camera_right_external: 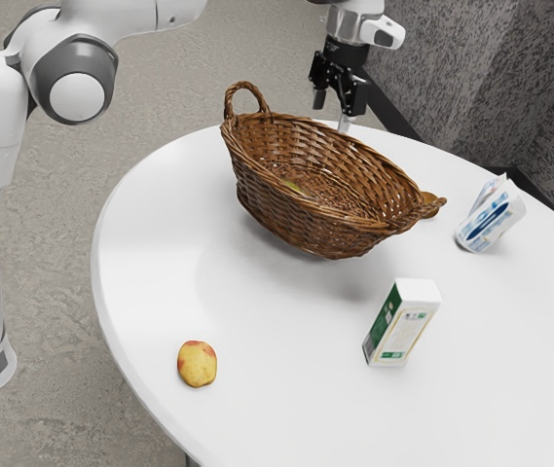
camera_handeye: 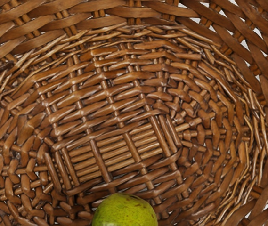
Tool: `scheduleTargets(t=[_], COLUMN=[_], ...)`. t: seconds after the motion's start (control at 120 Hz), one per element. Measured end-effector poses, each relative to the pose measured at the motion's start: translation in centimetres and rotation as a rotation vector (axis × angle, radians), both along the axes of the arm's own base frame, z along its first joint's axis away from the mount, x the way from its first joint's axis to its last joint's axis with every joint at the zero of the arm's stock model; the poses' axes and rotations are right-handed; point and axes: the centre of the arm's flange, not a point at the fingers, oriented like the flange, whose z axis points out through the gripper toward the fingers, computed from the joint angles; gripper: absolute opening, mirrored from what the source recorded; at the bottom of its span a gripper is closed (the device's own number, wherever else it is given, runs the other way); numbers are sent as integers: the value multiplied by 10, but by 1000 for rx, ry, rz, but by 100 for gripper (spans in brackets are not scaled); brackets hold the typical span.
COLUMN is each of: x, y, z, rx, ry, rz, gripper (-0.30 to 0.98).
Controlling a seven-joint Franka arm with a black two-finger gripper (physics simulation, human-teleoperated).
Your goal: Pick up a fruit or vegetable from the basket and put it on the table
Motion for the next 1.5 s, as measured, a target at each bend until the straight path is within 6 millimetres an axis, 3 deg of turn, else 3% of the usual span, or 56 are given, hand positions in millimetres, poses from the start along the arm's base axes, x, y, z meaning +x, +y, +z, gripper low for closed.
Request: scheduleTargets(t=[0.267, 0.283, 0.333, 0.367, 0.417, 0.483, 0.55, 0.692, 0.917, 1.267, 1.5], x=[0, -1, -15, -25, -34, -37, -36, -29, -64, -37, -27], y=[7, 8, 7, 9, 7, 7, 7, 9, 9, 34, 26], z=[-1, 5, 51, 72, 85, 87, 78, 36, -20, -69, -96], rx=[-21, -21, -8, -2, -2, -6, -13, -34, -43, 59, 39], ry=[-3, -12, -92, -123, -136, -126, -94, 14, 39, -75, -81], rz=[16, 17, 19, 23, 23, 22, 23, 25, 26, 62, 42], gripper=[69, 69, 69, 69, 69, 69, 69, 69, 69, 69, 69])
